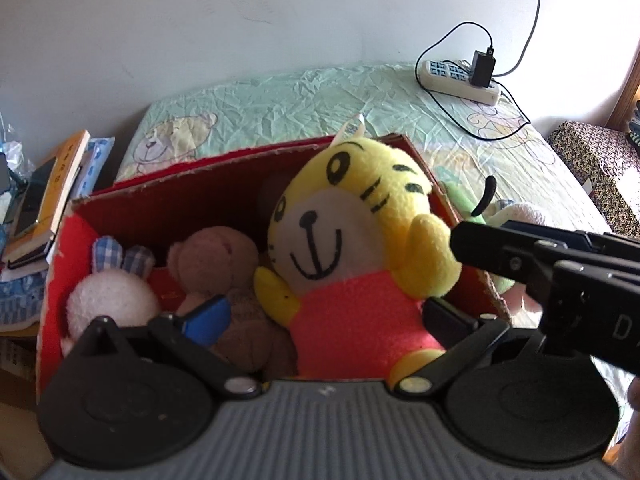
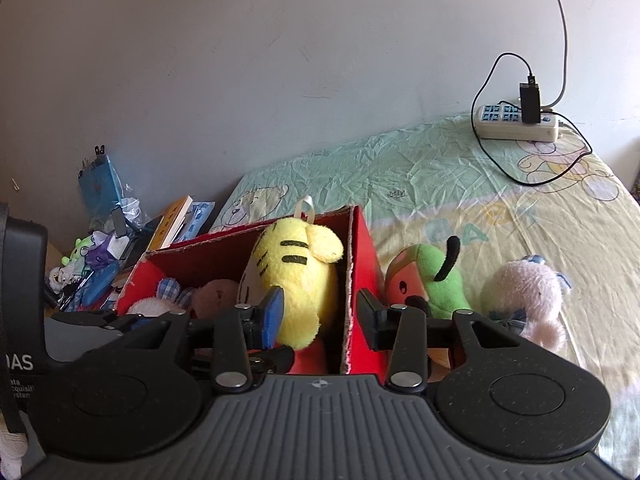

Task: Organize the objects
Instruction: 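Move the open right tool over the white bunny with blue checkered ears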

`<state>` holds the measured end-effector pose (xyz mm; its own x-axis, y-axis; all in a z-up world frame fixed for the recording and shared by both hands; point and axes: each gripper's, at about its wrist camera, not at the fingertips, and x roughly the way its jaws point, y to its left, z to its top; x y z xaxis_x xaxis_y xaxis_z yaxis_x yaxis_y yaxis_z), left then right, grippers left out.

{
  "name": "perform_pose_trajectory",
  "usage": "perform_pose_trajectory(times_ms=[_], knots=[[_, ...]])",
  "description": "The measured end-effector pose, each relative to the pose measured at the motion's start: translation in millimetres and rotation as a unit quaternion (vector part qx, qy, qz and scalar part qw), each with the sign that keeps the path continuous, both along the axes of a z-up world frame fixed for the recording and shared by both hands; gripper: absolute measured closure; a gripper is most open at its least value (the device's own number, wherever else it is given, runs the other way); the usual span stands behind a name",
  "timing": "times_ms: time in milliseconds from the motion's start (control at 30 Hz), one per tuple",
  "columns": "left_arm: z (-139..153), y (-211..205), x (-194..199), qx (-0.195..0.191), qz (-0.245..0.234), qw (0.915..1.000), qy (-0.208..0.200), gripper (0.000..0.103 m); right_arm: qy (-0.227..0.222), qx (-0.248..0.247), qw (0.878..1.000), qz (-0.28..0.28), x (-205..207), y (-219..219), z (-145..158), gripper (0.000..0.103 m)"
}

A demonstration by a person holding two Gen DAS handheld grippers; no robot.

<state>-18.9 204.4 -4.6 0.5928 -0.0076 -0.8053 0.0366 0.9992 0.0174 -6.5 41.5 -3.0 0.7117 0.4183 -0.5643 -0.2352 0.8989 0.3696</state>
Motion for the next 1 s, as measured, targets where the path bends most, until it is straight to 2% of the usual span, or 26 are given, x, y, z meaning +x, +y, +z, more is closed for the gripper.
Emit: perform_pose_trajectory(times_ms=[467, 1000], knots=[[33.8, -24.6, -20.8, 0.019, 0.026, 0.9985, -0.044, 0.002, 0.016, -0.001, 1.000, -0.020, -9.9, -50.5, -1.1, 0.057], [41.8, -110.4, -15.3, 0.016, -0.004, 0.9989, -0.045, 0.005, 0.038, -0.011, 0.999, -0.034, -9.4, -124.7, -9.4, 0.057]])
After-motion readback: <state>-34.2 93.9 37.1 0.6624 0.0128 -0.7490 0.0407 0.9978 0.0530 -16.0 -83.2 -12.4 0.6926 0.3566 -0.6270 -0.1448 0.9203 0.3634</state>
